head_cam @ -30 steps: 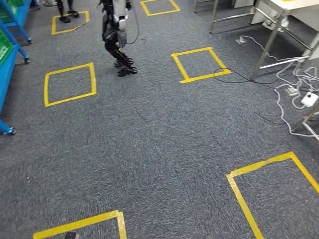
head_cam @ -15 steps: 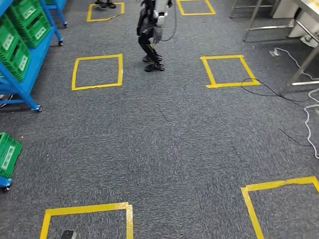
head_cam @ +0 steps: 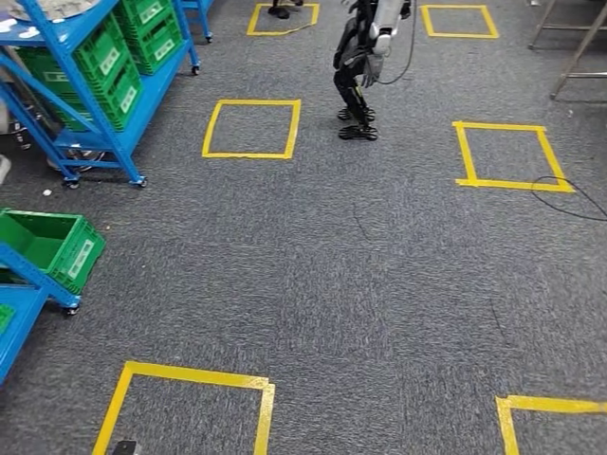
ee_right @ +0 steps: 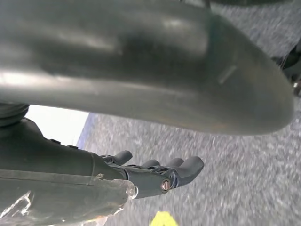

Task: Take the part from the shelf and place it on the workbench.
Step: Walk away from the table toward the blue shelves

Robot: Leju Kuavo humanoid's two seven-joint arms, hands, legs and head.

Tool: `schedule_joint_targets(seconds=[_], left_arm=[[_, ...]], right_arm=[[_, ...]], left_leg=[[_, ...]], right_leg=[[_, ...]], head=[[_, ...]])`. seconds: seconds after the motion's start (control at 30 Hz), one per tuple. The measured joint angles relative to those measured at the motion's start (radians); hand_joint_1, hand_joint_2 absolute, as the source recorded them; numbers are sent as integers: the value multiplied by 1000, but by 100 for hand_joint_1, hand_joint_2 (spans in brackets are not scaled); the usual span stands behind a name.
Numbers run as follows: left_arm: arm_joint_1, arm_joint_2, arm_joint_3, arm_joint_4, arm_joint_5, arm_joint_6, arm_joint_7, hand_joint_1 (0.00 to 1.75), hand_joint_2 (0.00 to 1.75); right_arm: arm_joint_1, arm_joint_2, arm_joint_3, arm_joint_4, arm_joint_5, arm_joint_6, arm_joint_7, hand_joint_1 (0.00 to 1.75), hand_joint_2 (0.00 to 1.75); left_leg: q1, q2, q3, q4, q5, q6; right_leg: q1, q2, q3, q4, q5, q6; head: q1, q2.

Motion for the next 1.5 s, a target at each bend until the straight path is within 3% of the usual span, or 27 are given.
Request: schedule_joint_targets(seconds=[0.07,0.13,0.17,0.23,0.3,0.37,0.43,0.47,0.53,0.6,0.67,0.7,0.73,0.77,0.83,0.87,0.93,1.0,1.03,1.1,1.17,1.2,1.27,1.33,1.4,1.47,1.5], left_arm=[[-4,-6,0,0,-2,-18,-1,0,0],[-7,-12,0,1,-3,-29,-1,0,0],[-5,-13,0,2,-3,-31,-1,0,0],[0,-14,1,2,0,-31,-1,0,0],[0,-14,2,2,3,-31,-1,0,0],[-2,-14,3,2,6,-31,-1,0,0],[2,-12,6,2,9,-28,1,0,0],[5,-11,7,2,10,-26,4,0,0],[7,-8,9,2,14,-21,9,0,0],[5,-4,10,2,15,-19,11,0,0],[5,-1,10,2,15,-17,13,0,0],[6,0,11,2,15,-17,14,0,0],[8,2,12,2,15,-16,15,0,0],[9,3,13,2,16,-16,17,0,0],[8,9,15,2,16,-15,23,0,0],[8,13,15,2,16,-15,28,0,0],[14,20,16,2,16,-14,34,0,0],[22,25,17,2,16,-14,37,0,0],[22,26,17,2,16,-14,37,0,0],[19,26,18,2,16,-13,37,0,0],[18,26,18,2,18,-14,35,0,0],[19,27,19,2,21,-14,33,0,0],[21,29,22,2,26,-14,25,0,0],[17,30,27,2,33,-14,18,0,0],[12,30,33,2,43,-13,15,0,0],[12,28,41,2,52,-12,15,0,0],[14,26,45,2,56,-11,16,0,0]], right_arm=[[5,-7,4,0,0,-5,-4,0,0],[13,-14,8,0,0,-9,-6,0,0],[15,-17,11,0,0,-11,-6,0,0],[16,-21,17,0,0,-13,-4,0,0],[16,-22,23,0,0,-14,-1,0,0],[16,-23,27,0,0,-15,3,0,0],[13,-24,32,0,0,-15,7,0,0],[11,-24,35,0,0,-15,9,0,0],[8,-23,40,0,1,-15,9,0,0],[11,-21,43,1,1,-15,9,0,0],[15,-21,46,1,1,-15,8,0,0],[16,-21,48,1,1,-15,6,0,0],[16,-21,51,1,1,-15,1,0,0],[15,-20,54,1,0,-15,-3,0,0],[13,-16,58,3,-1,-15,-13,0,0],[12,-13,60,3,-1,-15,-18,0,0],[10,-8,64,4,-2,-16,-27,0,0],[9,-6,69,4,-2,-18,-31,0,0],[9,-4,70,4,-2,-19,-34,0,0],[13,-4,73,4,-1,-20,-40,0,0],[14,-4,82,4,-1,-21,-44,0,0],[14,-3,90,4,0,-21,-45,0,0],[12,-1,107,4,0,-22,-43,0,0],[11,2,123,4,0,-22,-41,0,0],[9,3,136,5,0,-23,-34,0,0],[6,4,148,5,0,-25,-23,0,0],[5,4,153,5,0,-27,-17,0,0]], left_leg=[[-4,62,-50,102,-61,-5],[-3,83,-111,231,-115,-10],[-2,86,-124,259,-117,-11],[-2,98,-90,202,-71,-11],[-5,147,-14,66,-14,-8],[-9,179,27,-11,2,5],[-10,161,28,-19,1,20],[-9,150,29,-20,2,26],[-4,127,29,-22,7,38],[-3,100,27,-23,9,46],[-3,70,27,-22,10,47],[-3,54,27,-22,10,47],[-3,38,28,-22,11,45],[-2,23,29,-21,12,42],[-2,-4,26,-18,14,32],[-2,-16,22,-18,16,25],[2,-39,13,-21,24,11],[3,-14,4,-11,16,1],[1,16,-11,19,-6,-3],[-1,73,-67,140,-76,-7],[-1,86,-116,256,-122,-9],[-1,88,-117,268,-117,-8],[-3,105,-58,174,-62,-5],[-10,163,20,37,-17,4],[-17,190,46,-19,-11,16],[-16,164,43,-23,-7,29],[-14,152,42,-25,-4,35]], right_leg=[[2,-30,1,-6,3,-8],[5,-63,0,-6,2,-10],[6,-79,0,-6,1,-11],[6,-105,1,-6,-1,-9],[10,-128,4,-3,-7,-2],[17,-148,8,0,-15,8],[18,-170,18,-2,-19,17],[17,-167,21,1,-25,22],[11,-117,1,59,-65,31],[8,-59,-63,196,-133,36],[8,-45,-116,297,-161,36],[7,-43,-118,292,-145,35],[6,-38,-102,247,-110,33],[3,-21,-71,175,-67,32],[-5,29,-18,50,-17,30],[-6,46,-5,21,-10,29],[-3,37,-3,15,-10,21],[-2,12,-3,11,-4,7],[-2,-3,-4,8,-1,1],[2,-35,-7,7,0,-7],[6,-68,-9,7,-1,-10],[7,-83,-9,7,-1,-10],[8,-110,-7,7,-2,-9],[12,-133,-4,8,-5,-3],[18,-156,0,9,-8,5],[17,-171,5,8,-12,16],[15,-155,3,17,-20,22]], head=[[-5,0],[-6,0],[-6,0],[-6,0],[-8,0],[-5,0],[0,0],[1,0],[6,0],[11,0],[12,0],[12,0],[12,0],[12,0],[12,0],[13,0],[12,0],[10,0],[6,0],[0,0],[-2,0],[-2,0],[-2,0],[-3,0],[-4,0],[-3,0],[-2,0]])
